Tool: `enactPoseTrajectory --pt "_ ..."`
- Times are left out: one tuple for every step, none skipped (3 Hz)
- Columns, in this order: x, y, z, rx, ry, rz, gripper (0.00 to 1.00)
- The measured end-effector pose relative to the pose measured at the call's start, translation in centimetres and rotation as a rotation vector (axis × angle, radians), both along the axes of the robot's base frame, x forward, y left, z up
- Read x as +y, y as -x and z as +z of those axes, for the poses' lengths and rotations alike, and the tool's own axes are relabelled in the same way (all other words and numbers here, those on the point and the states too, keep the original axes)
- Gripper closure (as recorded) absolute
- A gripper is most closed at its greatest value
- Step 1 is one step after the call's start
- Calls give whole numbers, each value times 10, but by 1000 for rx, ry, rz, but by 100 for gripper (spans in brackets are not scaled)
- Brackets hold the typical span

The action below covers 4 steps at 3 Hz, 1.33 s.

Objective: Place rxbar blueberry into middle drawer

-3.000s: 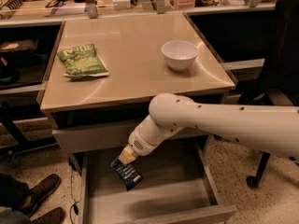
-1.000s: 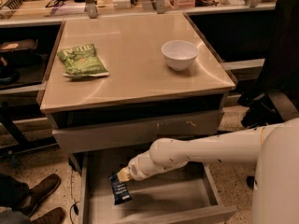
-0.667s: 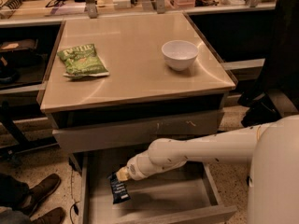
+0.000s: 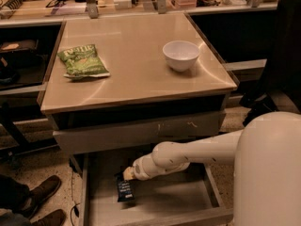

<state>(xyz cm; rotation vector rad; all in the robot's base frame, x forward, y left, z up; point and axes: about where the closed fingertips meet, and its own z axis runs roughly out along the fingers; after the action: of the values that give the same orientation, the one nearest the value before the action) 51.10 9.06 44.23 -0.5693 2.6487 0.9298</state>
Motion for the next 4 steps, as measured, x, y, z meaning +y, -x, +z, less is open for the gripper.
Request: enactPoseTrajectory --pt "-9 -9 -17 22 12 -47 100" --pt "-18 -21 -28 32 26 -79 100" --pt "-24 -34 -36 43 35 -105 100" --pt "-24 -35 -36 42 35 -106 81"
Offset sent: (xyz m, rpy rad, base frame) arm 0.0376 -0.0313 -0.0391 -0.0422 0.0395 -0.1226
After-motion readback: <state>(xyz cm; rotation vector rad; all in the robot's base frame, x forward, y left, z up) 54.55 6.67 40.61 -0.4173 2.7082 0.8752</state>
